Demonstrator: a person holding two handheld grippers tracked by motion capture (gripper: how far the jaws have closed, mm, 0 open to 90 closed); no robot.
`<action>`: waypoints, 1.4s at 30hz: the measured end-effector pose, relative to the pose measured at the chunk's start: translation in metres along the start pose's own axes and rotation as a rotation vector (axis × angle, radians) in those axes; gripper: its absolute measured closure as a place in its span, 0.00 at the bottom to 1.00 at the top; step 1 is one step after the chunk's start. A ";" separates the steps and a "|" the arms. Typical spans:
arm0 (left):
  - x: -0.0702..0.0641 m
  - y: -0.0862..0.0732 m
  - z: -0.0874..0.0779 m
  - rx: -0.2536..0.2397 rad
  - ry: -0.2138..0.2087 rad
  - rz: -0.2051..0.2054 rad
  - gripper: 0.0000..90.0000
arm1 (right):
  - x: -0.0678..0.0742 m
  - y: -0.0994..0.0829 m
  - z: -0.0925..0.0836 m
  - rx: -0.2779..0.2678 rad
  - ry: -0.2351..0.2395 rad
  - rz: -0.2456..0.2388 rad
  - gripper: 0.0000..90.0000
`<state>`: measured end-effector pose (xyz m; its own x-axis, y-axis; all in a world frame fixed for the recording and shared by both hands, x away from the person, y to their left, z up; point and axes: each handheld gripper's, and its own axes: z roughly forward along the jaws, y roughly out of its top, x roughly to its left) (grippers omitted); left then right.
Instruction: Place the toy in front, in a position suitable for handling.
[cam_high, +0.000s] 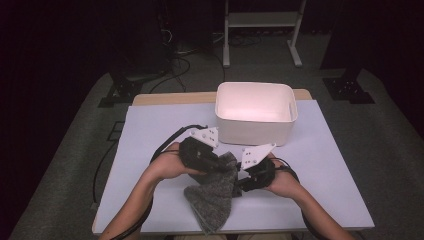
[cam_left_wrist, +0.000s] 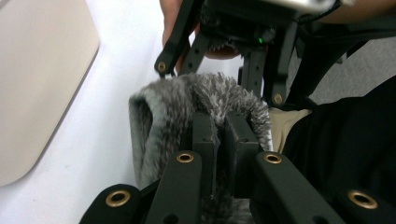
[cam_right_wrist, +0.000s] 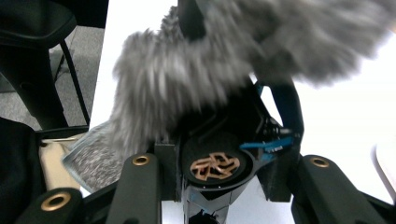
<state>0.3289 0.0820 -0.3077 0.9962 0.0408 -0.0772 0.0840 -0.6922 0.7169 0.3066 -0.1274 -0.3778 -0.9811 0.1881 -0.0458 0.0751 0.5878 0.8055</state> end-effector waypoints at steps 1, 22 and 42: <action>0.001 -0.004 -0.002 0.004 0.009 -0.010 0.94 | -0.001 -0.002 -0.002 -0.004 0.000 0.003 0.63; 0.012 -0.021 -0.013 -0.036 0.008 -0.074 0.94 | -0.007 0.005 0.006 -0.010 0.013 0.006 0.63; 0.009 -0.004 0.008 -0.051 -0.056 -0.036 0.93 | -0.005 0.013 -0.025 0.121 0.024 -0.020 0.63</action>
<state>0.3372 0.0794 -0.3169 0.9897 0.0235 -0.1409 0.1218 -0.6534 0.7471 0.3082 -0.1404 -0.3529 -0.9864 0.1576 -0.0457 0.0754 0.6823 0.7272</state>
